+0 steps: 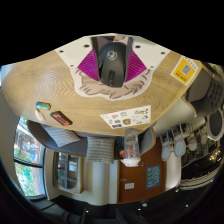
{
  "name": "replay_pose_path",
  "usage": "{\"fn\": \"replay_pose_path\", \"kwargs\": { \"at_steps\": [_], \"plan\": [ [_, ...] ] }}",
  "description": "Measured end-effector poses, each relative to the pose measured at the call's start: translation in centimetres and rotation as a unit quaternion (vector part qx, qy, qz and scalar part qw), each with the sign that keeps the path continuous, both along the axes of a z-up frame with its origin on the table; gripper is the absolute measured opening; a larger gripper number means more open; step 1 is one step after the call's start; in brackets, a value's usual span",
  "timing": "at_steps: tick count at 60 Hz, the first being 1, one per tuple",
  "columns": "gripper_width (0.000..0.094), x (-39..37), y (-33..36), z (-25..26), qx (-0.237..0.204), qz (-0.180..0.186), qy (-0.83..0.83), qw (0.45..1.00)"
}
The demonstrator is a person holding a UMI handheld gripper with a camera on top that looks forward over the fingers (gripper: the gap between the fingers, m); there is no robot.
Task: Arrange mouse
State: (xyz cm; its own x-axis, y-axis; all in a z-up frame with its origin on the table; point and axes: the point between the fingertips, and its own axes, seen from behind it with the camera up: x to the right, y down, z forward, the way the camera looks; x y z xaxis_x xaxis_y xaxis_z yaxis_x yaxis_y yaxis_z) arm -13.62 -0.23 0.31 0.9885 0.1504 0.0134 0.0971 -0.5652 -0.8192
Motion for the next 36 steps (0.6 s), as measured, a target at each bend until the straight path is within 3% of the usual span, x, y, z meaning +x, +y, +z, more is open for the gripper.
{"fn": "replay_pose_path", "kwargs": {
  "at_steps": [3,8,13,14,36],
  "plan": [
    [0.0430,0.9,-0.1,-0.2,-0.008,-0.023,0.000,1.000],
    [0.0509,0.7,0.0,-0.4,-0.009,-0.003,0.009,1.000],
    [0.0859,1.0,-1.3,-0.3,-0.010,0.018,0.007,1.000],
    [0.0872,1.2,-1.5,0.0,-0.006,0.019,0.006,1.000],
    [0.0865,7.8,-14.3,6.5,0.073,0.058,0.032,0.995]
  ]
}}
